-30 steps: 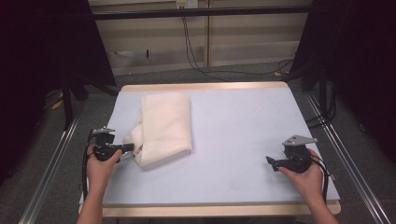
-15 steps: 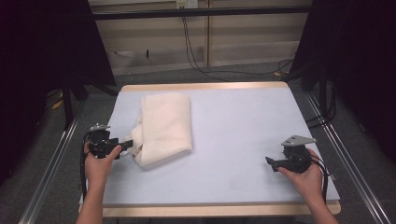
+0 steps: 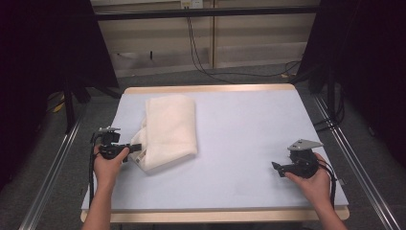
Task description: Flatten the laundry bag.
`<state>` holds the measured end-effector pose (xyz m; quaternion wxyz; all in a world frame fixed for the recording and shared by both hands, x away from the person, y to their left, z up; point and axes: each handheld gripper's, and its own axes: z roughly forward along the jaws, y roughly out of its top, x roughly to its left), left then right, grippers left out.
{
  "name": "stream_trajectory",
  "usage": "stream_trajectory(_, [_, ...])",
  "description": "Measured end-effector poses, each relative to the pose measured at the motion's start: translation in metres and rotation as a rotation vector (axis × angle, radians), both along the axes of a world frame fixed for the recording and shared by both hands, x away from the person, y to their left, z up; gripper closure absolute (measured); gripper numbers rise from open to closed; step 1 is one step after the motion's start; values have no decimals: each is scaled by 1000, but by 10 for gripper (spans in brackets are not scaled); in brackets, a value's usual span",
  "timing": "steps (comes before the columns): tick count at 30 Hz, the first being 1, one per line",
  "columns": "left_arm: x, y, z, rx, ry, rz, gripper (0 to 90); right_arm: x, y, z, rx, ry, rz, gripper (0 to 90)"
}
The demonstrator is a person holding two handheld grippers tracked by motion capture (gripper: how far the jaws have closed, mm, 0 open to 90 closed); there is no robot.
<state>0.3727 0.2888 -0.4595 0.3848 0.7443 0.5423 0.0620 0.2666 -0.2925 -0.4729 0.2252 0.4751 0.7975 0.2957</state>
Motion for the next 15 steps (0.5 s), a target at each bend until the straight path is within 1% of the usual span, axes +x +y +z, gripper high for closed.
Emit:
stream_trajectory(1, [0, -1, 3, 9, 17, -9, 781, 0, 0, 0, 0, 1, -1, 139])
stream_trajectory(2, [-1, -3, 6, 13, 24, -21, 795, 0, 0, 0, 3, 3, -3, 139])
stream_trajectory(3, [-2, -4, 11, 14, 25, -28, 803, -1, 0, 0, 3, 2, -4, 139])
stream_trajectory(4, [-3, -5, 15, 19, 36, -35, 808, -1, 0, 1, 2, -1, 2, 140])
stream_trajectory(5, [-3, -7, 20, 13, 42, -38, 814, -1, 0, 1, 1, -3, -1, 139])
stream_trajectory(6, [-4, -9, 25, 15, 36, -40, 816, -1, 0, 1, 3, -1, -4, 139])
stream_trajectory(7, [-4, -10, 31, 35, 42, -55, 816, 0, 0, 1, 3, -1, -3, 139])
stream_trajectory(8, [-5, -12, 35, 35, 38, -48, 816, 0, 0, 1, 4, 2, -2, 139])
stream_trajectory(9, [-5, -14, 41, 32, 21, -45, 815, 0, 0, 1, 2, 2, -2, 140])
stream_trajectory(11, [-6, -19, 52, 36, 6, -60, 815, -1, 0, 1, 2, 2, 0, 139])
stream_trajectory(12, [-6, -21, 57, 27, -4, -75, 815, -1, 0, 1, 2, 2, 0, 139])
stream_trajectory(15, [-4, -29, 66, 25, -22, -79, 815, -1, 1, 1, 4, 6, -4, 139])
